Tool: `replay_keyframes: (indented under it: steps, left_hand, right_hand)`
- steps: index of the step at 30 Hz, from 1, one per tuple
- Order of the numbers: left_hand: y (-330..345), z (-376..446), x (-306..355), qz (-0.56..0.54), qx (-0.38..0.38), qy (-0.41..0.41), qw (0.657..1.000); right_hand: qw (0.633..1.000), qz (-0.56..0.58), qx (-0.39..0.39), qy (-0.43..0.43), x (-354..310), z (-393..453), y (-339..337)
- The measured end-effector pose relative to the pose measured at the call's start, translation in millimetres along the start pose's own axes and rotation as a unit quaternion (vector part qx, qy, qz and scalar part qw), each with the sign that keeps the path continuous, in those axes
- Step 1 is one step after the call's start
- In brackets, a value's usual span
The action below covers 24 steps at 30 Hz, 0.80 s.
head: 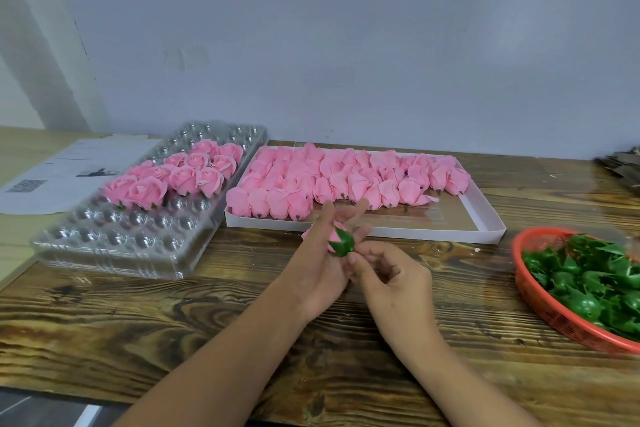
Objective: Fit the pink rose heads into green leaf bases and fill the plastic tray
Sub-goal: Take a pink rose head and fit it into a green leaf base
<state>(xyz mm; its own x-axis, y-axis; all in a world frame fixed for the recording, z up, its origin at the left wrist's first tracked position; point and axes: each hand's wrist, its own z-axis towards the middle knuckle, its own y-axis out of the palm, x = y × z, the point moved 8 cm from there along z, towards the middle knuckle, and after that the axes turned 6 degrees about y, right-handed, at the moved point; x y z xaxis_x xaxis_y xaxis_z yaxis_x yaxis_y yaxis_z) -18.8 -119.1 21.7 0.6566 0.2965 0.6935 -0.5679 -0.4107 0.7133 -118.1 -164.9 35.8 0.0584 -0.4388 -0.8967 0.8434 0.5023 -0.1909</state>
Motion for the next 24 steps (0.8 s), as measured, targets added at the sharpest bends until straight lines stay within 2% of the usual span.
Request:
replay_keyframes:
  steps: [6,12,24]
  left_hand:
    - [1.7,-0.6,3.4,0.044,-0.003,0.03,0.999]
    - [5.6,-5.5,5.3,0.076,-0.009,0.057,0.995]
    - [2.0,-2.9,6.1,0.075,-0.005,0.04,0.996]
  right_hand:
    - [0.999,-0.03,0.028,-0.021,-9.4,-2.0,-4.3]
    - [0.998,-0.061,-0.009,-0.023,-5.7,0.9,0.4]
    - [0.995,-0.088,0.027,-0.036,-11.6,-5.5,-5.3]
